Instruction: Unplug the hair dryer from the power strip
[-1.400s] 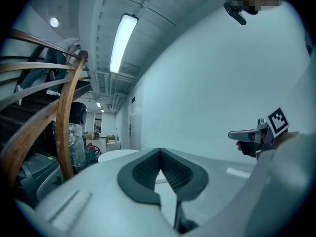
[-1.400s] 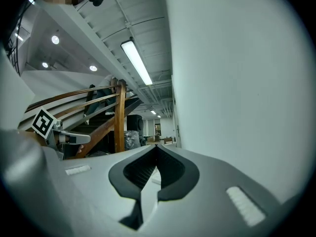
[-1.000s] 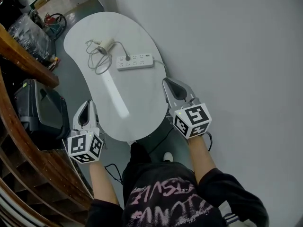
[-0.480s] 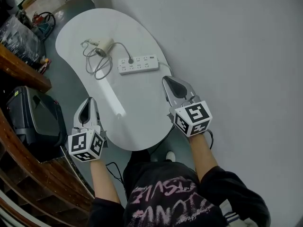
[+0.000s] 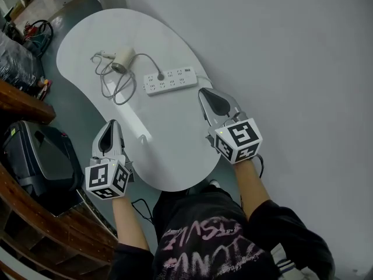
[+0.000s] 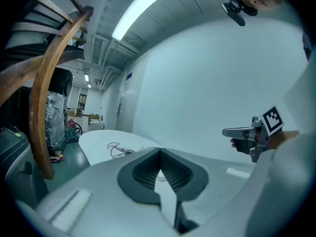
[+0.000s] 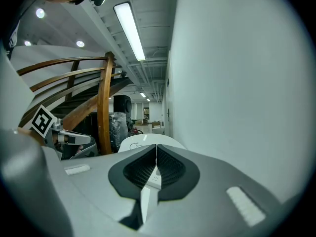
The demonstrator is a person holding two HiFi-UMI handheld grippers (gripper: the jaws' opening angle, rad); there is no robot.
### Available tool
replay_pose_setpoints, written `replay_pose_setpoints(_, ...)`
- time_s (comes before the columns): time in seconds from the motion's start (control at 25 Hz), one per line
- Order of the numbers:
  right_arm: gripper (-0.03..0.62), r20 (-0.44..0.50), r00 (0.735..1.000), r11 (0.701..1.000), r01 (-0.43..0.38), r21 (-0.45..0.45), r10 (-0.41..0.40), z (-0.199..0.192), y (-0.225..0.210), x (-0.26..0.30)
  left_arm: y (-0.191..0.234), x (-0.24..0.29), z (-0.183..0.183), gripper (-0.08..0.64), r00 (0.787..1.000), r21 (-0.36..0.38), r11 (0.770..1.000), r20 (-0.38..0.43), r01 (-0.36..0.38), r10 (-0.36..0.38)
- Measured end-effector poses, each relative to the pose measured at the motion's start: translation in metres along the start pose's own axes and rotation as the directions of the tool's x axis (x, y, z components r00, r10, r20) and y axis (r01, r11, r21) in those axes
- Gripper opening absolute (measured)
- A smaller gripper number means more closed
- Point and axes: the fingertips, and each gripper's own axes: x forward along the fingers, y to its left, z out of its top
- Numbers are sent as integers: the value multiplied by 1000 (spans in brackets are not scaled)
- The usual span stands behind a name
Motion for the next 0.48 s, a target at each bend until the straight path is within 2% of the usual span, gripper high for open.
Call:
replay_pose_setpoints(0.24, 15, -30, 998, 999, 48, 6, -47, 6, 1, 15, 13, 25, 6, 2, 997, -13, 998, -31, 67, -67)
replay_pose_setpoints(0.48, 32, -66, 995, 997, 71, 18, -69, 0, -8, 25, 8, 46, 3, 2, 990, -6, 993, -67, 121, -121)
